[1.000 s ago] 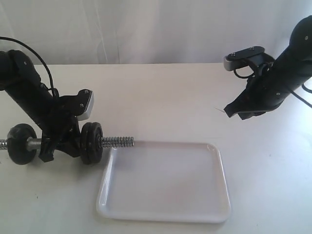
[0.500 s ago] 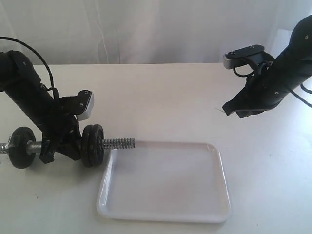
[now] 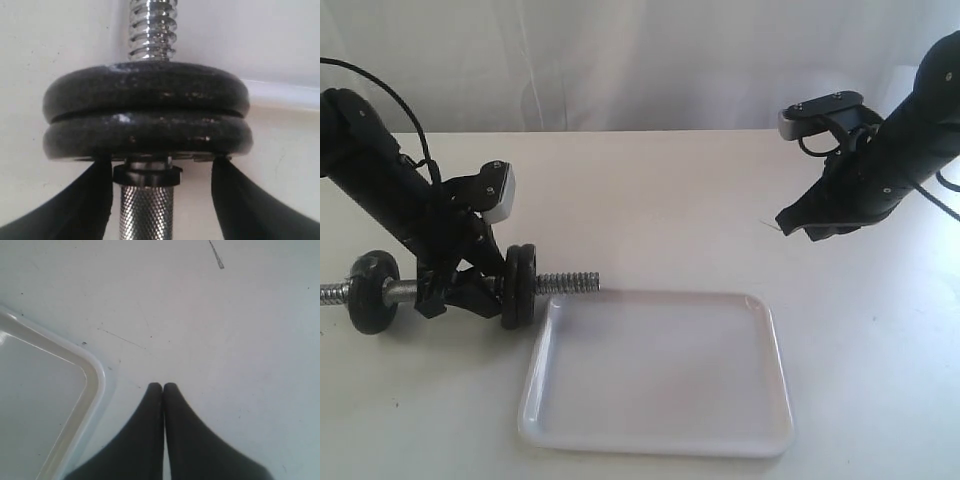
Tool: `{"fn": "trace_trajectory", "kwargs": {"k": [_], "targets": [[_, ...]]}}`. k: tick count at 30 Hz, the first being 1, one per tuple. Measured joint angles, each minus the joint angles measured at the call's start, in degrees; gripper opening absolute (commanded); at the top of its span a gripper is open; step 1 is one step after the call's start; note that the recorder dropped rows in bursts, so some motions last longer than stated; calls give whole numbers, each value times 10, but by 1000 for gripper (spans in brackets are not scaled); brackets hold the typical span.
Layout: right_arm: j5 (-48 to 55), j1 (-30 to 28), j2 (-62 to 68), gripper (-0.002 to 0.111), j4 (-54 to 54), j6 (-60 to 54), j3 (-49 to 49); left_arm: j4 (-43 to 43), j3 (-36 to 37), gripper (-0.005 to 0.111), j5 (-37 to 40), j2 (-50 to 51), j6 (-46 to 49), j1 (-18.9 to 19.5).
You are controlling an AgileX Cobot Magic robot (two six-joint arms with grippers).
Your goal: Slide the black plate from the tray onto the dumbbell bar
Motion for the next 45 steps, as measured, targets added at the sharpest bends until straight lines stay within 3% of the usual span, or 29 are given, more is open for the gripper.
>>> {"fn": "trace_trajectory", "kwargs": {"k": [22, 28, 33, 36, 41, 45], "targets": [[-1, 0, 0, 0, 16, 0, 0, 15, 0, 60, -17, -3, -15, 0], [-1, 0, 0, 0, 16, 0, 0, 15, 0, 41, -23, -14, -17, 0], [-1, 0, 0, 0, 17, 0, 0, 21, 0, 37, -11, -38, -27, 0], [-1, 0, 0, 0, 18, 0, 0, 30, 0, 25, -7, -50, -48, 0], [-1, 0, 0, 0, 19, 0, 0, 35, 0, 0, -1, -79, -132, 0], [-1, 0, 0, 0, 19, 0, 0, 35, 0, 0, 4, -114, -213, 0]]}}
